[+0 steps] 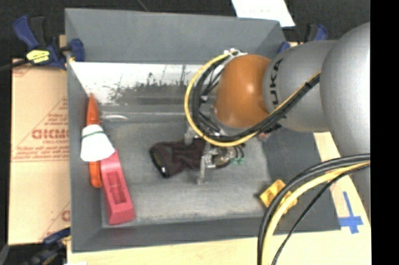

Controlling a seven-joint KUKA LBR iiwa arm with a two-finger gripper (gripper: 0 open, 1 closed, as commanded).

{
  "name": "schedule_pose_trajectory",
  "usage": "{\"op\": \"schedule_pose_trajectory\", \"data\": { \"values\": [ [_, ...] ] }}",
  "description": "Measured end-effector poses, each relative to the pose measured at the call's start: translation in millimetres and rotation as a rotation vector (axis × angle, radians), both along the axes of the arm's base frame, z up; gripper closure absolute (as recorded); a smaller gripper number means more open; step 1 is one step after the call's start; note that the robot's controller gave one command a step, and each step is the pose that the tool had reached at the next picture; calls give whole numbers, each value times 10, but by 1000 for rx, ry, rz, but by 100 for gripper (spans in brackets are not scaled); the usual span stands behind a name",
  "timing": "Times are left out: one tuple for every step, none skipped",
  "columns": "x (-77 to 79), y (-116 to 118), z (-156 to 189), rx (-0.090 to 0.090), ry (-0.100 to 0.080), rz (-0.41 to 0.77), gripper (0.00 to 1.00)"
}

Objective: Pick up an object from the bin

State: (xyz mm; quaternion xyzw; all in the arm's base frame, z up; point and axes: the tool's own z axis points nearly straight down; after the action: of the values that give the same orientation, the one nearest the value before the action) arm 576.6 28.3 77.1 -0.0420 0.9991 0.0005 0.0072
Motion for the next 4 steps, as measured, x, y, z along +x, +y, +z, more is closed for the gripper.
{"op": "schedule_pose_trajectory", "data": {
  "values": [
    [124, 411, 759, 7, -17, 5, 0],
    [20, 111, -91, 1, 9, -14, 0],
    [160, 250, 412, 10, -26, -48, 0],
    [145, 269, -7, 2, 4, -21, 100]
  ]
}}
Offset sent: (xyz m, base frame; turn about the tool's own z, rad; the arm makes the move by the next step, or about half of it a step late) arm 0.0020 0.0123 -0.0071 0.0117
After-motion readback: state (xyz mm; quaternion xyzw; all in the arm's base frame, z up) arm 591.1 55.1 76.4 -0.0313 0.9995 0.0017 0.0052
